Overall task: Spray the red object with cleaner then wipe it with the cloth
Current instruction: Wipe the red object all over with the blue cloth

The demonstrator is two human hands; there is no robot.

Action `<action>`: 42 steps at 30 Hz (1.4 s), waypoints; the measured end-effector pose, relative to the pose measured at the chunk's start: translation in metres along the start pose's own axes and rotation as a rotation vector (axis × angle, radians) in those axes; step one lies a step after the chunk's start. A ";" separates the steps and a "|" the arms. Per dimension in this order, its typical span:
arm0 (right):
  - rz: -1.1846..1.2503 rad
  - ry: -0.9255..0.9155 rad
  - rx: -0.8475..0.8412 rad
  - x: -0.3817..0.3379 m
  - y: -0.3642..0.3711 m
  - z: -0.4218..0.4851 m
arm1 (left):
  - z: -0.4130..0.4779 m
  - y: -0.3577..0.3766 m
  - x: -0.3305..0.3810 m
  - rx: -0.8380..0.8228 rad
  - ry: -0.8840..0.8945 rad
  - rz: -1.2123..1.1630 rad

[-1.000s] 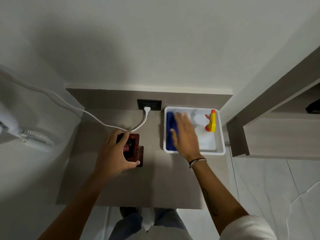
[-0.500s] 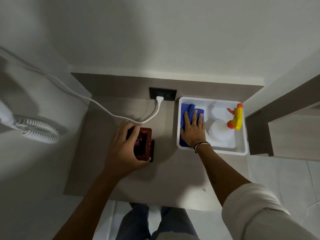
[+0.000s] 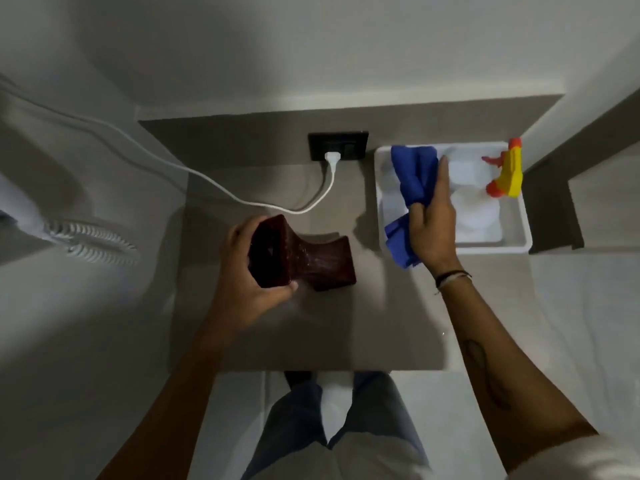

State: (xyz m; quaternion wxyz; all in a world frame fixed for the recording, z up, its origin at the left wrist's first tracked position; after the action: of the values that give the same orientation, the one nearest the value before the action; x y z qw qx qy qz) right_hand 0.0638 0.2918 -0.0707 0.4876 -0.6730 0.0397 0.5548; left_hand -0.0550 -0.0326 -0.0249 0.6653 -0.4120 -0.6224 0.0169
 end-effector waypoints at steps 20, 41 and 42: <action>-0.193 -0.210 -0.378 -0.096 0.122 -0.187 | -0.015 -0.004 -0.047 -0.047 0.044 -0.146; 0.232 -0.313 -0.280 -0.137 0.130 -0.200 | -0.025 0.005 -0.043 0.026 0.102 -0.064; 0.137 -0.306 -0.294 -0.121 0.128 -0.197 | -0.027 0.004 -0.046 0.025 0.091 -0.072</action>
State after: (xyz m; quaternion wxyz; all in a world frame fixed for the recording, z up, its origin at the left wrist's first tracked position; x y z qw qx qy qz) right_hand 0.0812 0.0277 -0.0725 0.3458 -0.6404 -0.0704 0.6822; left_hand -0.0404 -0.0686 -0.0611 0.6982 -0.3813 -0.6056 -0.0179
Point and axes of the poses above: each hand's wrist, its own z-axis towards the middle knuckle, its own y-axis out of the palm, x = y × z, the point moved 10 cm from there along z, towards the middle knuckle, and after that the axes turned 6 degrees about -y, right-handed, at the moved point
